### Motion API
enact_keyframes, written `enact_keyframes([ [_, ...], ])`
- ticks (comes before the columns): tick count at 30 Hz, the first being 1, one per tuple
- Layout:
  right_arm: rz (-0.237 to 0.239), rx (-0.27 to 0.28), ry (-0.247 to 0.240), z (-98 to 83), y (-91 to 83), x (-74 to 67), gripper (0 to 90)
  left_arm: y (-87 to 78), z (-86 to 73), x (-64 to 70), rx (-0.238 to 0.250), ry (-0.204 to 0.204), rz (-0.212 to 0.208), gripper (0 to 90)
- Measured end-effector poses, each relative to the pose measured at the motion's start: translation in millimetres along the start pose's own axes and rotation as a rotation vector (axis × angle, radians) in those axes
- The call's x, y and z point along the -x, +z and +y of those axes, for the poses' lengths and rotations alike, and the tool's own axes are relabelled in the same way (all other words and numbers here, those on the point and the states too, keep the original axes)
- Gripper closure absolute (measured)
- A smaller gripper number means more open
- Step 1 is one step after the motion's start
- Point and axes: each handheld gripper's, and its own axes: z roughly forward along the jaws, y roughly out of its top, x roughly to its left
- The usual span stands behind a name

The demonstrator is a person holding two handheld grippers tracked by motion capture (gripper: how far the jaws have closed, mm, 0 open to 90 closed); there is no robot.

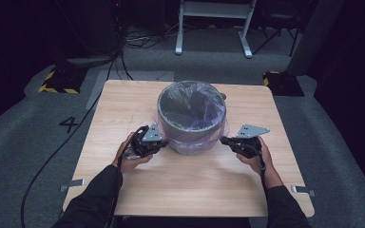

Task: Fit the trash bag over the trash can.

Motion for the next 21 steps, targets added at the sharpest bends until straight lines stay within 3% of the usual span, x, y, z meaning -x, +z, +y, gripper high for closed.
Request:
enact_keyframes([
  [3,0.017,-0.007,0.033,-6.5,6.2,4.3,90.0,4.6,-3.5,-1.4,-0.006,-0.012,0.004,86.2],
  [11,-0.002,-0.055,0.072,-18.0,23.2,11.5,88.5,10.8,-11.5,-5.9,-0.009,-0.062,0.005,78.9],
  [16,-0.016,-0.065,0.078,-20.7,27.3,12.0,84.5,10.6,-16.2,-6.0,-0.027,-0.079,0.034,58.2],
  [21,-0.018,-0.054,0.087,-21.6,24.0,12.6,80.2,0.0,-17.0,-6.0,-0.009,-0.095,0.022,36.3],
])
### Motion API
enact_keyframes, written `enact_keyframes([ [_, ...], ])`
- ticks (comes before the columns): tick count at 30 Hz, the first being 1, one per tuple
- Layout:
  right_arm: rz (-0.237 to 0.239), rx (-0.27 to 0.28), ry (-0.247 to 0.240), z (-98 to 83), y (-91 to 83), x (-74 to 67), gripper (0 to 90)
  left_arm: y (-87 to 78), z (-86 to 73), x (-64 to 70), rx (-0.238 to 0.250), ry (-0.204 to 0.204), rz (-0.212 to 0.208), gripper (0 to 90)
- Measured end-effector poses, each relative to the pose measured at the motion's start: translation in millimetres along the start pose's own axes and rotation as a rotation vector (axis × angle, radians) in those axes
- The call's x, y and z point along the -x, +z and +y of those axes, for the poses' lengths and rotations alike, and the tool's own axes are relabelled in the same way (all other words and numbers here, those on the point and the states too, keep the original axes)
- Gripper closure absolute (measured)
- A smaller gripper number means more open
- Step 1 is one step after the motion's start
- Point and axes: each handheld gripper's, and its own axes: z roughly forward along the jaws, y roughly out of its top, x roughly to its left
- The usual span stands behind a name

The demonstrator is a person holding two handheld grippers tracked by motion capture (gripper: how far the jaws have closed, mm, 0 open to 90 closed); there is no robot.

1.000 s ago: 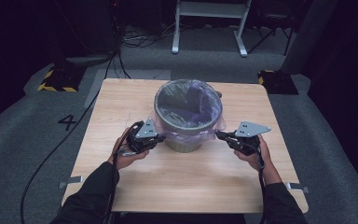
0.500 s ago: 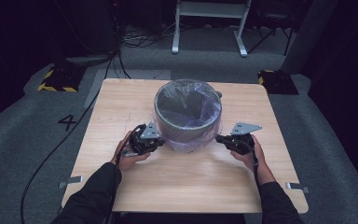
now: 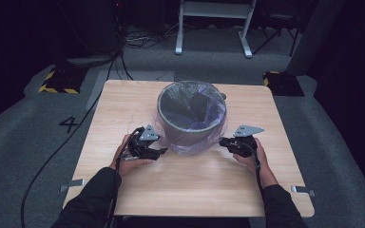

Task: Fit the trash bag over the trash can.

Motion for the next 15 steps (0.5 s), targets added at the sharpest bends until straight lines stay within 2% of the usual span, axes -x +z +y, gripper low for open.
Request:
enact_keyframes([
  [4,0.003,0.007,0.003,-1.8,-5.4,0.4,75.5,-12.0,-1.8,2.8,0.016,-0.019,-0.026,21.7],
  [6,0.001,0.009,0.017,-2.7,-8.3,1.4,62.6,-18.6,-4.4,5.2,0.025,-0.026,-0.020,16.0],
  [9,0.006,0.009,0.034,-4.1,-14.7,2.7,51.6,-30.8,-9.6,8.0,0.053,-0.031,-0.012,15.6],
  [13,0.003,0.027,0.050,-5.5,-26.2,3.7,35.3,-44.4,-18.8,10.3,0.063,-0.039,0.010,15.6],
  [15,-0.007,0.041,0.051,-6.6,-32.1,3.4,30.4,-48.4,-24.8,11.8,0.057,-0.040,0.027,15.6],
])
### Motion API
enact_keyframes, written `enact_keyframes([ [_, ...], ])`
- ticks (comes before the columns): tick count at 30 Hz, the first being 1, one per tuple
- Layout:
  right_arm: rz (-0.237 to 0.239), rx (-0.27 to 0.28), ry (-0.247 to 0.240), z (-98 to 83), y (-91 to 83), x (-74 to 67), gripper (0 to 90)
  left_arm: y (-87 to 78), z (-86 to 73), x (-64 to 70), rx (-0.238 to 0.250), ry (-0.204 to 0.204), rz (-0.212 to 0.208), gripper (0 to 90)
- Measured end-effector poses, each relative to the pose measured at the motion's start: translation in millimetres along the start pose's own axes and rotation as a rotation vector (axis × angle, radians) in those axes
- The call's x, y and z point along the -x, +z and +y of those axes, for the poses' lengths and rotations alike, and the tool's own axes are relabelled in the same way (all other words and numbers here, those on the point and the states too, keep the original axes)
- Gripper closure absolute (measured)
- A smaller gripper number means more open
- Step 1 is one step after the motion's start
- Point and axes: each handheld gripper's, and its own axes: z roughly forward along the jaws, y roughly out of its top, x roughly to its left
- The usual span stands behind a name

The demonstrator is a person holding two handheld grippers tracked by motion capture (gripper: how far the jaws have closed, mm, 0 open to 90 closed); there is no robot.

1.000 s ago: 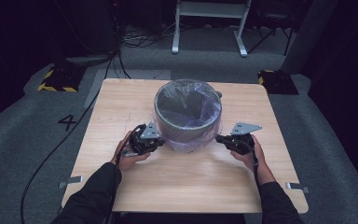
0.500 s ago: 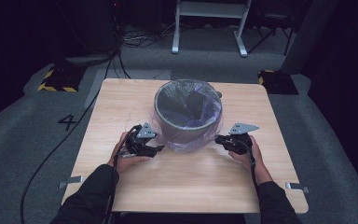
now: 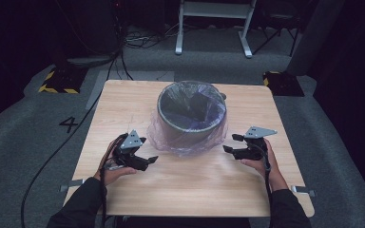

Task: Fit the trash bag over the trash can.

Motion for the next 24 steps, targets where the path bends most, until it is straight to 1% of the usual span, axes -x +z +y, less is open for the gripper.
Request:
enact_keyframes([
  [1,-0.007,0.002,0.002,-0.4,-2.7,0.1,28.2,-1.3,-3.1,0.7,-0.008,-0.003,0.007,15.6],
  [3,-0.007,0.010,0.009,-1.5,-7.5,0.3,24.1,-3.0,-9.0,1.7,-0.030,-0.009,0.012,15.6],
  [5,-0.011,0.020,0.020,-2.5,-11.9,0.7,23.5,-4.0,-14.7,2.4,-0.046,-0.021,0.012,15.6],
  [6,-0.023,0.019,0.020,-2.7,-13.5,0.5,23.2,-4.3,-17.8,3.1,-0.049,-0.031,0.005,15.6],
  [8,-0.053,0.010,0.008,-2.4,-16.2,-0.9,21.1,-4.2,-23.3,4.9,-0.061,-0.033,-0.003,15.6],
  [11,-0.068,0.011,-0.004,-1.6,-19.6,-3.7,20.3,-1.3,-29.7,9.0,-0.104,-0.028,-0.006,15.8],
  [13,-0.084,0.013,-0.013,-0.5,-21.9,-6.0,20.2,-0.2,-33.4,12.1,-0.119,-0.036,-0.010,15.7],
  [14,-0.085,0.018,-0.018,0.0,-23.2,-6.8,20.0,0.0,-35.0,13.7,-0.125,-0.031,-0.011,15.8],
  [17,-0.097,0.034,-0.023,2.3,-26.9,-9.1,20.0,0.1,-39.9,17.4,-0.135,-0.036,-0.015,15.7],
  [20,-0.102,0.055,-0.027,5.7,-31.5,-11.1,19.7,0.4,-44.4,19.6,-0.145,-0.049,-0.026,15.7],
  [22,-0.105,0.070,-0.028,8.8,-34.7,-12.1,19.5,1.2,-46.8,21.3,-0.168,-0.044,-0.026,15.7],
  [24,-0.112,0.085,-0.030,12.3,-37.8,-12.8,19.3,1.7,-49.0,22.5,-0.176,-0.047,-0.030,15.7],
])
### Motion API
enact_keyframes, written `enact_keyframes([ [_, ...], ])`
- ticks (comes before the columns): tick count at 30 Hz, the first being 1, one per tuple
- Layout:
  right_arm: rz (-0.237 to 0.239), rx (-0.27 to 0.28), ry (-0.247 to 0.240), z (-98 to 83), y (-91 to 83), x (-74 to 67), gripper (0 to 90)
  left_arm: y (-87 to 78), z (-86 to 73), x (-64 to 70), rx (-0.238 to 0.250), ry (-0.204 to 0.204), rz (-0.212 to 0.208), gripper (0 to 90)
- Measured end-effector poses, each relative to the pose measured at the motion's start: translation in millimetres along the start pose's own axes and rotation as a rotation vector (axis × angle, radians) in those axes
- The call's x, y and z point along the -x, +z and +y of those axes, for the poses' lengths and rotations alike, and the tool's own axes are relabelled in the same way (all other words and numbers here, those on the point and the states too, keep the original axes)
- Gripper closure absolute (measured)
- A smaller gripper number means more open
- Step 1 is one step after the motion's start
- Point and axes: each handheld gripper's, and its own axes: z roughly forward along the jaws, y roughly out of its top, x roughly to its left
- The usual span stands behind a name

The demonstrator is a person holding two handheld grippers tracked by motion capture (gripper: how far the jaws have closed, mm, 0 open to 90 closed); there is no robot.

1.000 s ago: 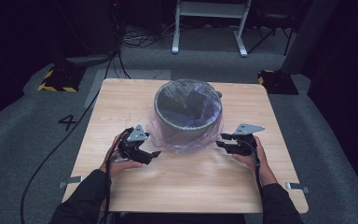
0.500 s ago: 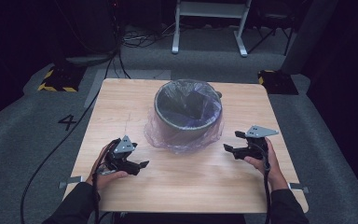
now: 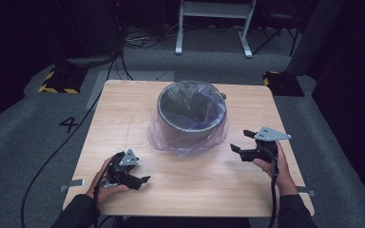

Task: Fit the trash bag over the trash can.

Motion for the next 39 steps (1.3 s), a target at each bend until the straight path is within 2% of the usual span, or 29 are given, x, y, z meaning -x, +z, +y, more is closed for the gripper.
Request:
enact_keyframes([
  [4,0.005,0.016,-0.004,7.6,-3.7,-0.8,19.0,2.2,-1.9,0.2,-0.010,-0.008,0.005,16.1],
  [10,-0.012,0.015,-0.046,20.7,-6.0,-5.3,18.0,5.7,-3.5,0.7,-0.021,-0.010,0.006,15.8],
  [12,-0.027,0.020,-0.056,24.9,-6.5,-7.2,18.0,6.0,-3.8,0.8,-0.016,-0.010,0.008,15.6],
  [18,-0.020,0.024,-0.092,37.0,-8.2,-11.3,18.0,7.5,-6.9,0.2,0.009,-0.002,0.017,14.1],
  [22,0.003,0.033,-0.096,44.7,-8.4,-12.4,18.9,9.0,-9.2,-1.0,0.035,0.002,0.016,12.1],
  [34,0.011,0.074,-0.098,71.1,-4.6,-13.0,16.7,9.3,-9.0,-1.0,0.034,0.001,0.016,11.7],
  [39,0.010,0.073,-0.114,81.7,-2.3,-14.2,16.7,9.4,-8.8,-1.1,0.033,0.002,0.016,11.8],
])
